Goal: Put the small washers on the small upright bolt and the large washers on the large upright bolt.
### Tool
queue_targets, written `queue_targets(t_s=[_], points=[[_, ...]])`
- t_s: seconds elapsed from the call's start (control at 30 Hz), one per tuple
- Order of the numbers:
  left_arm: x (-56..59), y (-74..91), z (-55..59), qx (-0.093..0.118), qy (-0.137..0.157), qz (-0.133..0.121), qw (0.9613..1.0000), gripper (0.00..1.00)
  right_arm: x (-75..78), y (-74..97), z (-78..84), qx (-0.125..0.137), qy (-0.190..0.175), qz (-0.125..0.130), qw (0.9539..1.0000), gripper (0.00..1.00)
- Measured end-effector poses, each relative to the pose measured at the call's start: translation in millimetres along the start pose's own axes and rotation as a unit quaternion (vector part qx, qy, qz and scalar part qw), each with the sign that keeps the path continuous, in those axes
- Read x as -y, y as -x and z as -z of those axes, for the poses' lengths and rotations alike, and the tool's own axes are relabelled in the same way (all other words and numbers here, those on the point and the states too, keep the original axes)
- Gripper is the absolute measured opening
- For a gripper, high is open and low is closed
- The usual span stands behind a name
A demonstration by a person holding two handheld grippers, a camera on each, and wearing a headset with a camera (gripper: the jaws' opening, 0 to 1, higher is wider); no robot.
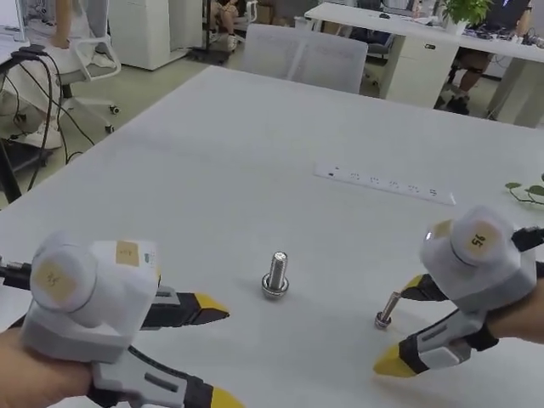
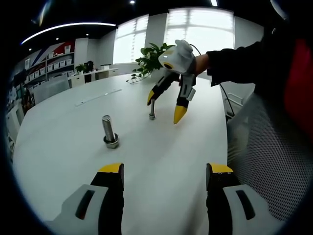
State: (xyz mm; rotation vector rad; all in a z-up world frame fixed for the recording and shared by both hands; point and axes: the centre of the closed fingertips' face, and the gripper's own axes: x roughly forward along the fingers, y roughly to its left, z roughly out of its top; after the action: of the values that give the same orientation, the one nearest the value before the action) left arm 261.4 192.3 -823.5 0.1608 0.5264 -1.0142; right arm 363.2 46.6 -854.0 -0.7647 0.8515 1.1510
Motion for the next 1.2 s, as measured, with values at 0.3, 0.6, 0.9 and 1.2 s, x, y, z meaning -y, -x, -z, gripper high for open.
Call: queue_targets(t_s=[0.3,0.6,0.9,1.2], points=[[-2.5,2.9,-5.4,0.006,0.003,-0.003,1.0000,0.67,-3.7,13.6,-5.2,0.038,-0.020,0.022,0.9988,0.75],[-0.9,6.7,-12.1,0.013,0.006,-0.005,0.9999,0.67,-17.7,31.6,-4.2,0.063,-0.035,0.043,0.9964,0.76],[3.7,9.5,-17.1,0.015,-0.001,-0.003,0.9999,0.67,-32.7,43.4,-1.7,0.082,-0.051,0.057,0.9937,0.76],[5.8,10.2,-19.1,0.018,-0.010,-0.001,0.9998,0.67,-48.9,51.8,7.7,0.090,-0.062,0.068,0.9916,0.76]])
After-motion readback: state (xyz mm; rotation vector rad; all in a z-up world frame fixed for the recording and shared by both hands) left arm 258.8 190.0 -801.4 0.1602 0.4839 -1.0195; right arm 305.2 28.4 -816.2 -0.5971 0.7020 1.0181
